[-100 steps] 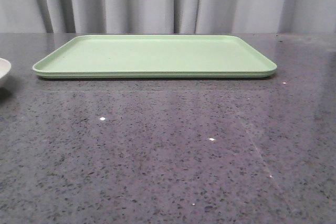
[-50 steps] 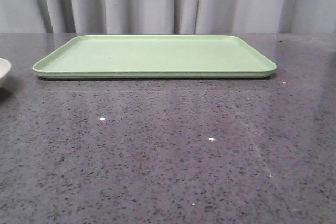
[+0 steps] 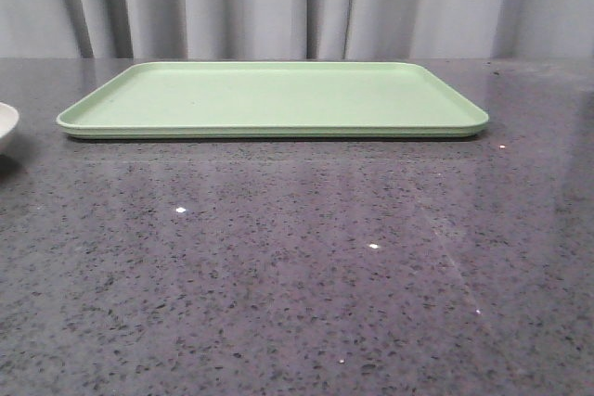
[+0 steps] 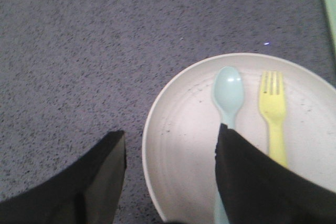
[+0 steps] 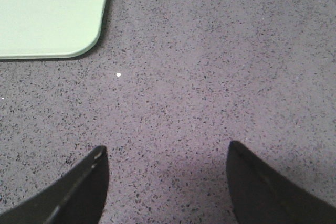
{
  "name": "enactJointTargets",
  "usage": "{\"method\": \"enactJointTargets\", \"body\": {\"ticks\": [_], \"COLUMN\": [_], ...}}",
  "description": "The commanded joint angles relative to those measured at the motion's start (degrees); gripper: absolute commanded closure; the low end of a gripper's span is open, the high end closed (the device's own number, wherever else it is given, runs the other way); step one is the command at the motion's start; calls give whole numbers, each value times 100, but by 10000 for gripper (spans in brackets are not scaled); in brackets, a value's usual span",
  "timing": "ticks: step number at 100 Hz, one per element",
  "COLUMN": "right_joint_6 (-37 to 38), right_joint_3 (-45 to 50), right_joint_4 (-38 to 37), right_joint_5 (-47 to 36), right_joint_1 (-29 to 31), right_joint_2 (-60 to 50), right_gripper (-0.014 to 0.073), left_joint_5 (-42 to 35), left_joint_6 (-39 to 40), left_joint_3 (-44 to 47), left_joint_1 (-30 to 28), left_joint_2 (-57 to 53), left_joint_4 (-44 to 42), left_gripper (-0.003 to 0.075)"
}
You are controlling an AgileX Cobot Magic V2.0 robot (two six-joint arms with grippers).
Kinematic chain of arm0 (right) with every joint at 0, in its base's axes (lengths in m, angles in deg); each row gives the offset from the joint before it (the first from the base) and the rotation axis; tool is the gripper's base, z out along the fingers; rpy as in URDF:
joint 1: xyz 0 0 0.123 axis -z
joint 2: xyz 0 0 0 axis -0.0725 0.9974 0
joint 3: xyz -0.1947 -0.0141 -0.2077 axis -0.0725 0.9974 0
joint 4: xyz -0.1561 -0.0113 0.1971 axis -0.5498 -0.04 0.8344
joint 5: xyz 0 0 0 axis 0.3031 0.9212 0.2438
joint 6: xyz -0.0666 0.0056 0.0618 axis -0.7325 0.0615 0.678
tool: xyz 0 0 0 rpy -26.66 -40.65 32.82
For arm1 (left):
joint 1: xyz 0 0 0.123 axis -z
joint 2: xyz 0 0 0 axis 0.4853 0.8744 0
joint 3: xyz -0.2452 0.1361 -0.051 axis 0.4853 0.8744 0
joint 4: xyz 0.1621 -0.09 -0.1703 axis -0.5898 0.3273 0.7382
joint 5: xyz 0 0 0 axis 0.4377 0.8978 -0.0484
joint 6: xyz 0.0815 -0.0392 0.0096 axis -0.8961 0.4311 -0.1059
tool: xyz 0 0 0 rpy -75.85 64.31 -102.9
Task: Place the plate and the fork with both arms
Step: 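Close the left gripper on the white plate's rim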
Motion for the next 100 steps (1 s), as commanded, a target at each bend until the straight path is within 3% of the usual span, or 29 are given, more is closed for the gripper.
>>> {"method": "enactJointTargets", "body": {"ticks": [1,53,100], "right_joint_6": [-17,-17,-17], "right_joint_3": [-214,-214,-214], "right_joint_4": [-49,-54,-54], "right_joint_5": [-349,-323,-323], "right_joint_1": [35,35,35], "right_joint_2": [17,17,17], "right_gripper": [104,104,104], "left_joint_5": [-402,-373,787], "left_joint_6": [64,-143,-576], "left_joint_3": [-215,-402,-1264], "left_joint_1": [-244,-377,-566], "left_joint_2": [237,1757,2956], "left_joint_4": [-67,-40,42], "left_gripper": [344,344,344]}}
